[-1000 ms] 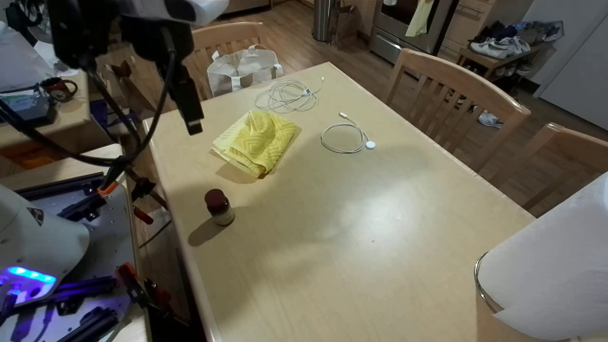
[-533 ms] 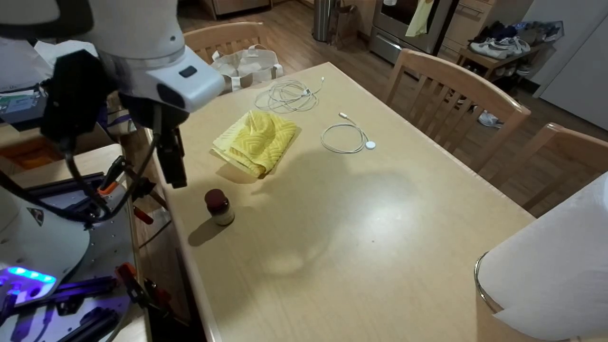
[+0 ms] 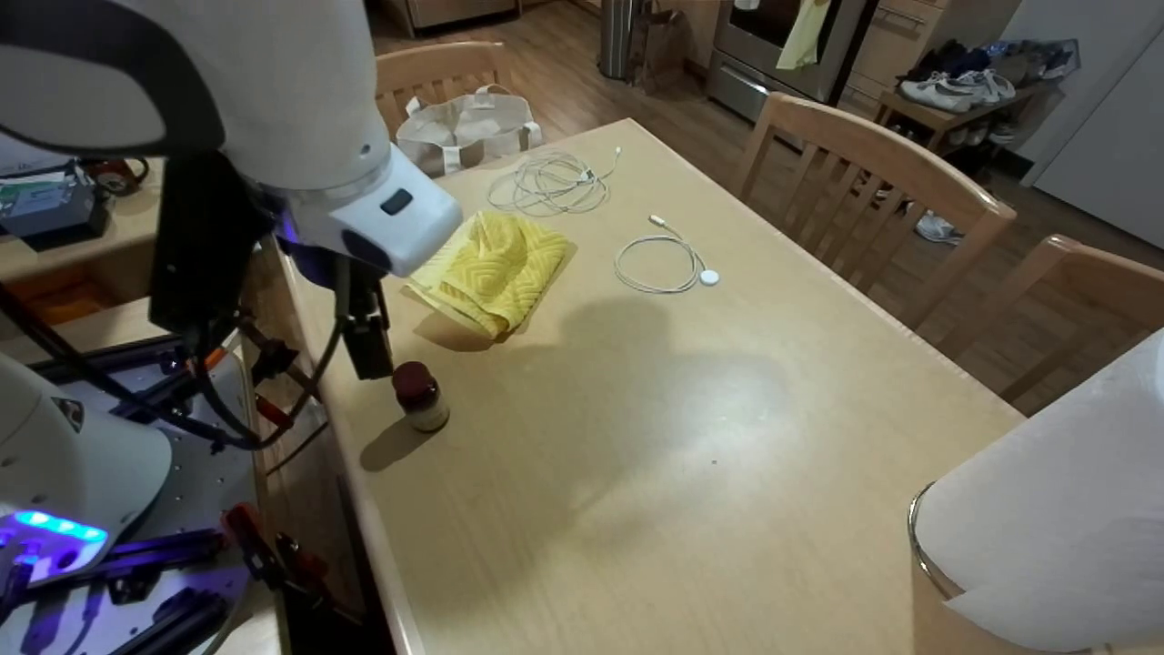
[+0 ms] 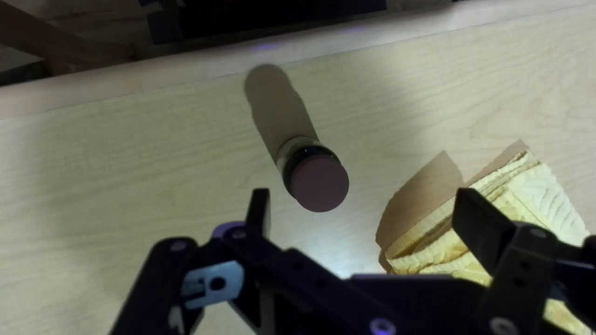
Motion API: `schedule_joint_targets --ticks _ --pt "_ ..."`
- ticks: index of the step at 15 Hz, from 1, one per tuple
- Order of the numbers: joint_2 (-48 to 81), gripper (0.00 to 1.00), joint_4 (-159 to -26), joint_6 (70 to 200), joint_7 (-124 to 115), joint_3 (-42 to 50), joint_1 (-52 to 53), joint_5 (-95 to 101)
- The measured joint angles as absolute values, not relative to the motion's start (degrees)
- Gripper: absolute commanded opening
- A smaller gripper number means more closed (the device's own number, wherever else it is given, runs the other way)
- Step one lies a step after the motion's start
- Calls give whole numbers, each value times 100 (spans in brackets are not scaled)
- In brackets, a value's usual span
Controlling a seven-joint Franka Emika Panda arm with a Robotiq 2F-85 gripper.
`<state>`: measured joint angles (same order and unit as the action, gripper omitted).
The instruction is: Move the bottle closer to the right white cable
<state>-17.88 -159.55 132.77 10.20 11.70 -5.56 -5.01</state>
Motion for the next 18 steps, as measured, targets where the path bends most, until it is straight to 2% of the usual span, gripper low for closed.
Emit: schedule_joint_targets --ticks 11,18 --pt "-688 100 -15948 14735 1559 959 -415 -363" --pt "-309 100 -15942 14870 1424 934 -576 347"
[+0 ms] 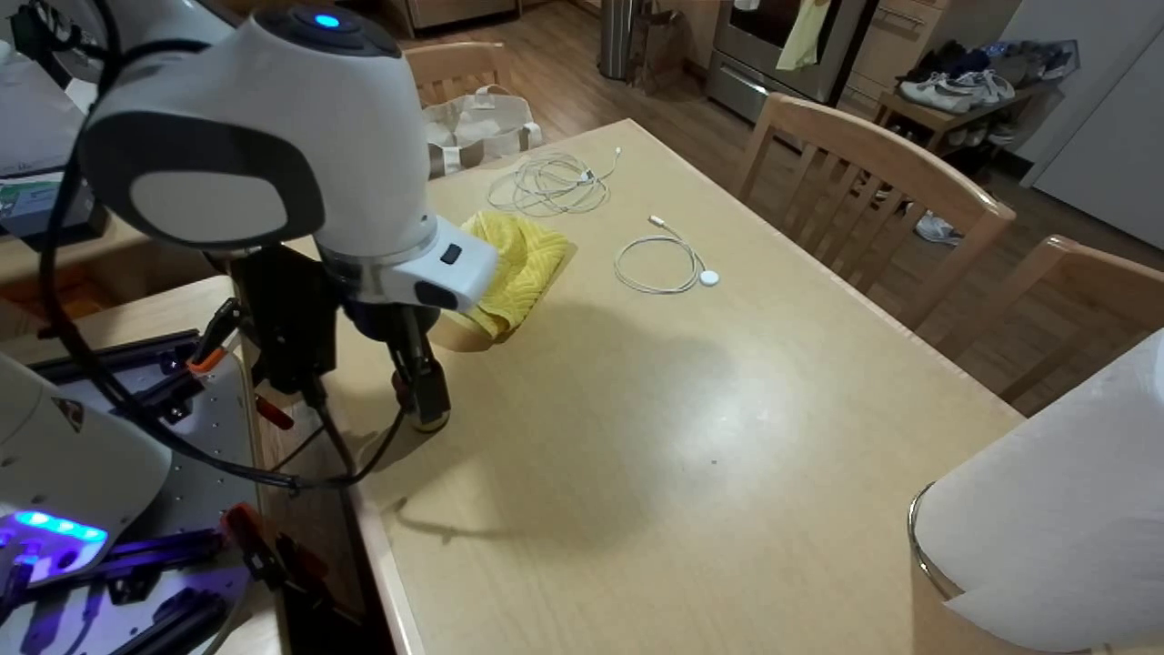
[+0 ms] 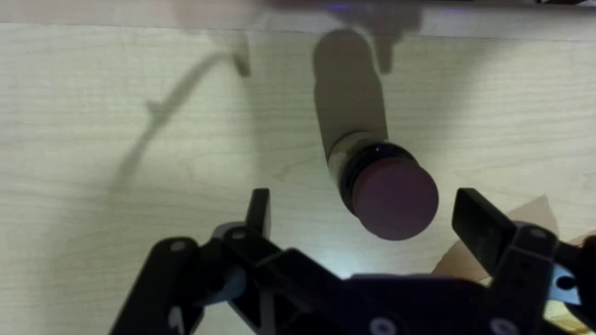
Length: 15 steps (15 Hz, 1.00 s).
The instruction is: Move the bottle closer to the right white cable
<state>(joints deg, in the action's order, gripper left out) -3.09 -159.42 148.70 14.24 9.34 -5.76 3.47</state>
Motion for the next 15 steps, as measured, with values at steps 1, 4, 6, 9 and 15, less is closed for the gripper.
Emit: schedule_joint_targets --ticks 1,4,6,9,15 --pt "-308 100 -15941 14862 1424 936 -593 347" --pt "-311 100 -15930 14821 1424 927 -585 338" --pt "-333 100 -15913 14612 1424 904 -571 276" --pt "-382 100 -15897 14261 1427 854 -554 188" --pt "-366 100 -15898 13971 1444 736 -481 221"
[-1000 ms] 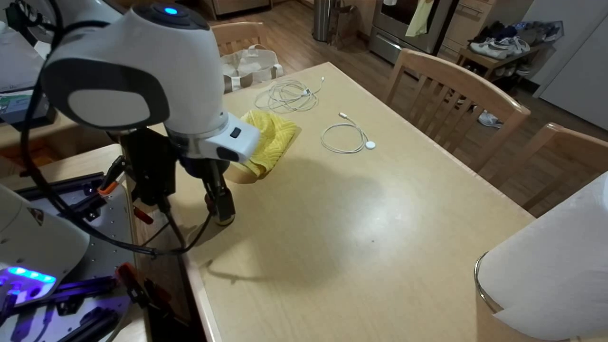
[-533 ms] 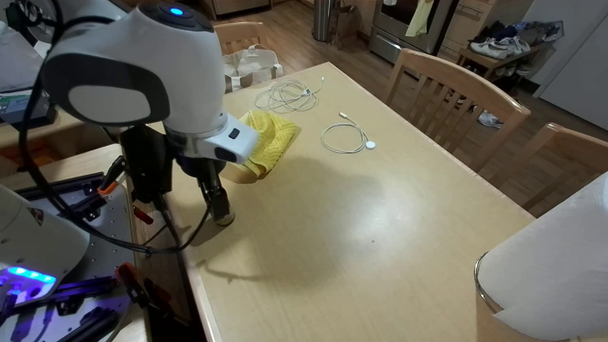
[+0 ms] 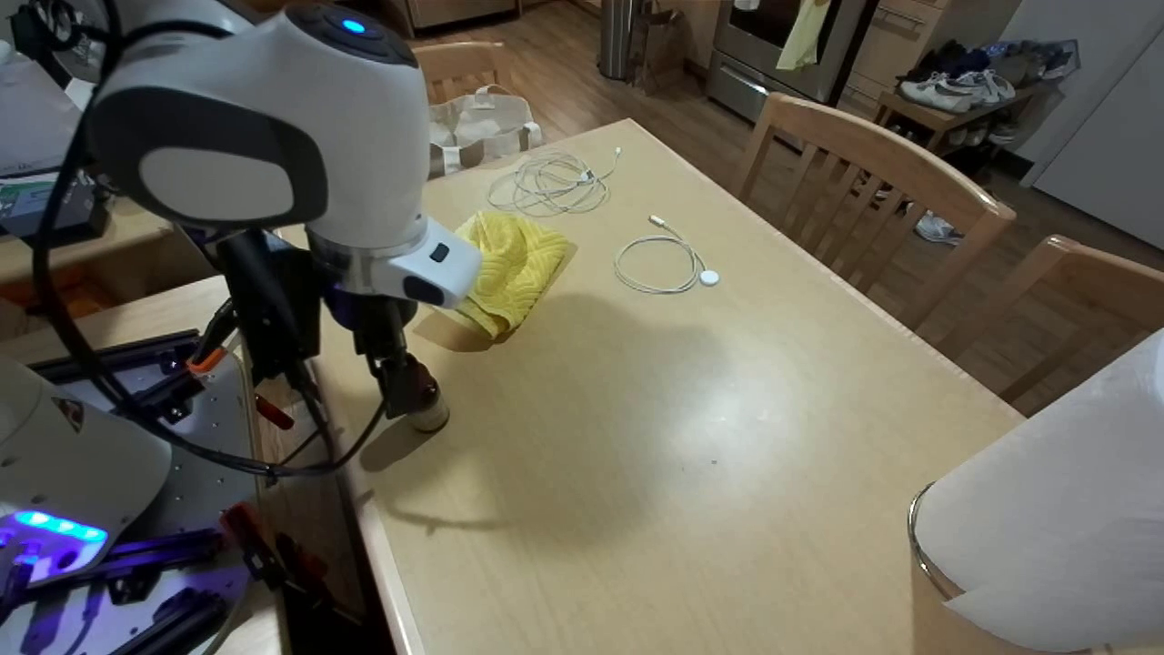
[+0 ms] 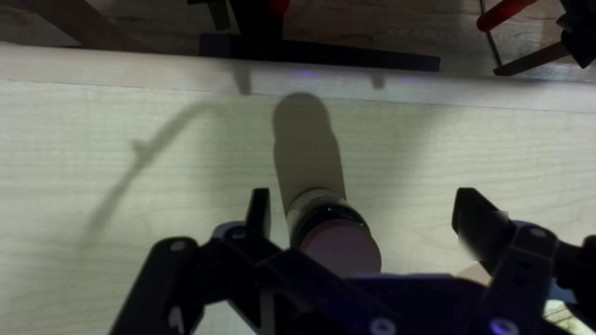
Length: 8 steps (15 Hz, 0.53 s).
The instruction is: Move the bottle closer to the right white cable
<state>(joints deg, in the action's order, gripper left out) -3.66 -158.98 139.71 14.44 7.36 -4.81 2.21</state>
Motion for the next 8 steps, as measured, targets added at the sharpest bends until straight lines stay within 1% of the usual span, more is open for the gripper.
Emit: schedule_joint_targets --ticks 8 --pt "-241 100 -15899 13986 1500 602 -410 263"
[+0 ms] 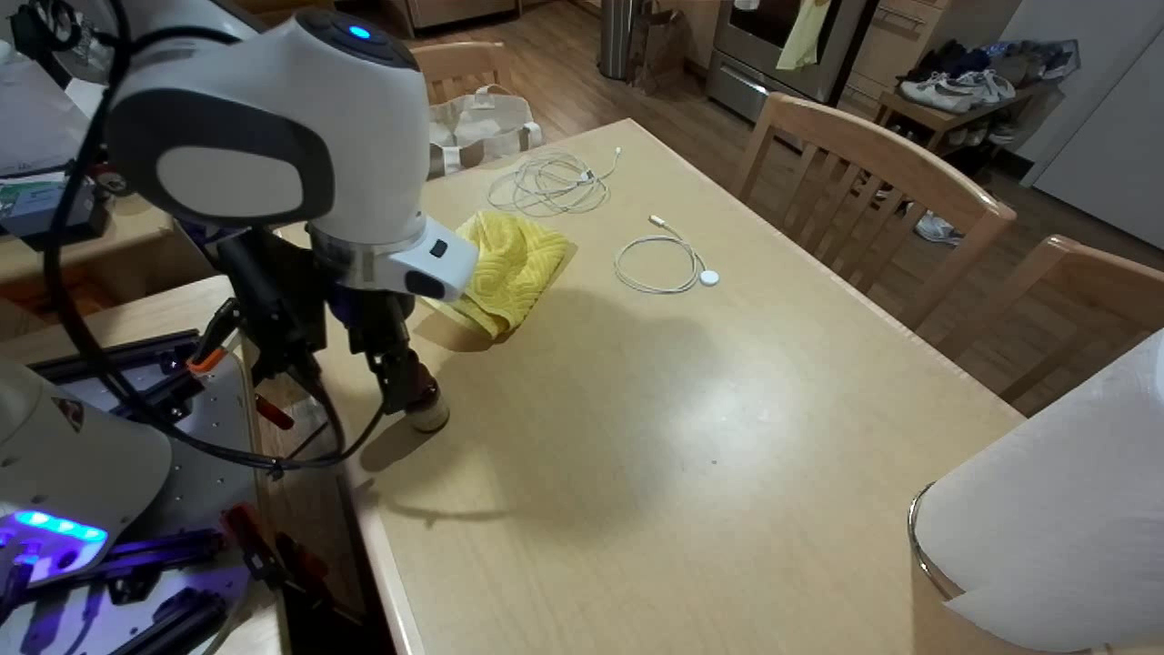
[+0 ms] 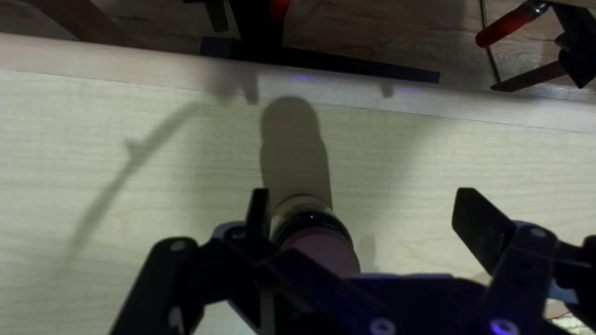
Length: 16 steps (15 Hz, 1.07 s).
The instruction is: Move the bottle closer to the right white cable
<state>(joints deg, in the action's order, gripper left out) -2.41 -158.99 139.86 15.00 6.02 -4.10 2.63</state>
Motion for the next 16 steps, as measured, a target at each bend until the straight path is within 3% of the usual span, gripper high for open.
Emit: schedule_joint_targets --ticks 10,11,16 --pt "54 100 -15899 14694 1761 601 -410 239" --pt "74 78 -15898 14725 1761 601 -411 241" --pt "107 47 -15898 14728 1753 673 -464 259"
